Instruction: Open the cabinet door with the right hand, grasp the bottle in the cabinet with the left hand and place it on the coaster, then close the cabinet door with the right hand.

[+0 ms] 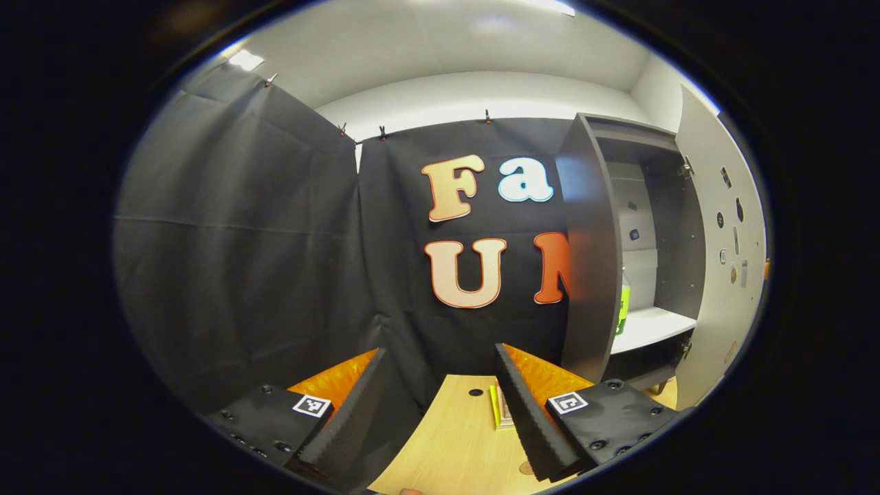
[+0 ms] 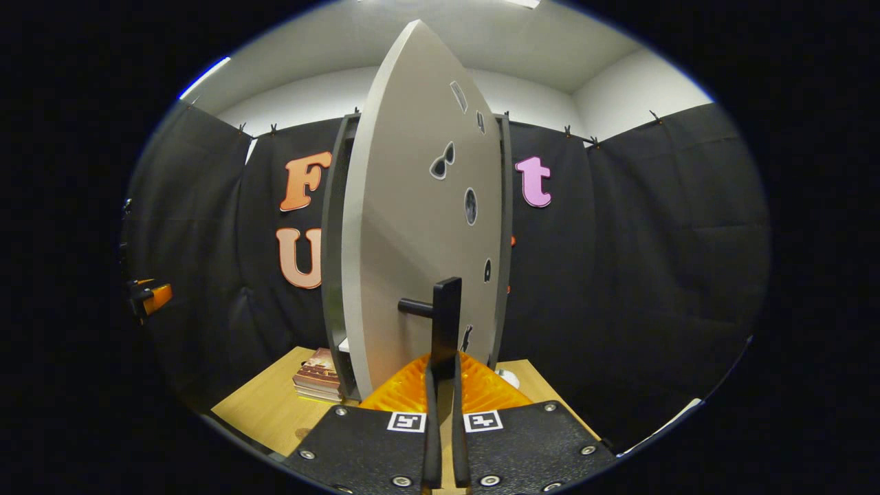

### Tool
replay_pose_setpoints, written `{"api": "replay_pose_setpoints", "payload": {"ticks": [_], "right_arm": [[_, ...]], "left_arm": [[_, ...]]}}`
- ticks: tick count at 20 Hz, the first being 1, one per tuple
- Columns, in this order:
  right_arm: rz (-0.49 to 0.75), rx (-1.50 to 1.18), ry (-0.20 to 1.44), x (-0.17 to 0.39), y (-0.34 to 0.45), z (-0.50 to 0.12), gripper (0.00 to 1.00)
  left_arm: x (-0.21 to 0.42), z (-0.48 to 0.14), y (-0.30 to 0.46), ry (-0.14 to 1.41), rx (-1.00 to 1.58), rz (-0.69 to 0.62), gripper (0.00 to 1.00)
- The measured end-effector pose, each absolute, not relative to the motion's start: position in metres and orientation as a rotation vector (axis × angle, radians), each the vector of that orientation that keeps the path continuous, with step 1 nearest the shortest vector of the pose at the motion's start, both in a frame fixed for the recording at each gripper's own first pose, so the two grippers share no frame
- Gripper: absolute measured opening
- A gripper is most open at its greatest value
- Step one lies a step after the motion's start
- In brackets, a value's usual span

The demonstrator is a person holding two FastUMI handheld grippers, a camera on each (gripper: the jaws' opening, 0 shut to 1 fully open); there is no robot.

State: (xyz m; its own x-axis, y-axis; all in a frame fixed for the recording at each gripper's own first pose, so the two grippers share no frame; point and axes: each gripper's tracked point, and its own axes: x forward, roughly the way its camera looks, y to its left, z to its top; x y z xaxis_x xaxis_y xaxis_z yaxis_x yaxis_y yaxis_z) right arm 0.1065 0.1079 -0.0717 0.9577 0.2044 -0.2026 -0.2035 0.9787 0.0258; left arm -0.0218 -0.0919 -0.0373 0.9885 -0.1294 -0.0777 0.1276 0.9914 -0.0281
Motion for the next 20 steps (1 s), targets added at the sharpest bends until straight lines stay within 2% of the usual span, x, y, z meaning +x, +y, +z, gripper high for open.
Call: {"api": "replay_pose_setpoints", "payload": {"ticks": [2,3,7,15,20], "right_arm": [[0.176,0.009,0.205,0.105,0.094,-0.071,0.07],[0.163,0.006,0.205,0.104,0.089,-0.073,0.01],[0.123,0.005,0.201,0.106,0.068,-0.074,0.00],[0.182,0.028,0.201,0.105,0.048,-0.076,0.00],[0.164,0.050,0.204,0.106,0.029,-0.078,0.00]], "left_arm": [[-0.024,-0.035,-0.103,0.078,-0.022,-0.140,0.98],[-0.025,-0.034,-0.109,0.076,-0.022,-0.145,0.98],[-0.029,-0.029,-0.140,0.072,-0.028,-0.173,0.98],[-0.028,-0.027,-0.227,0.080,-0.042,-0.259,0.98],[-0.017,-0.015,-0.315,0.072,-0.079,-0.364,0.99]]}}
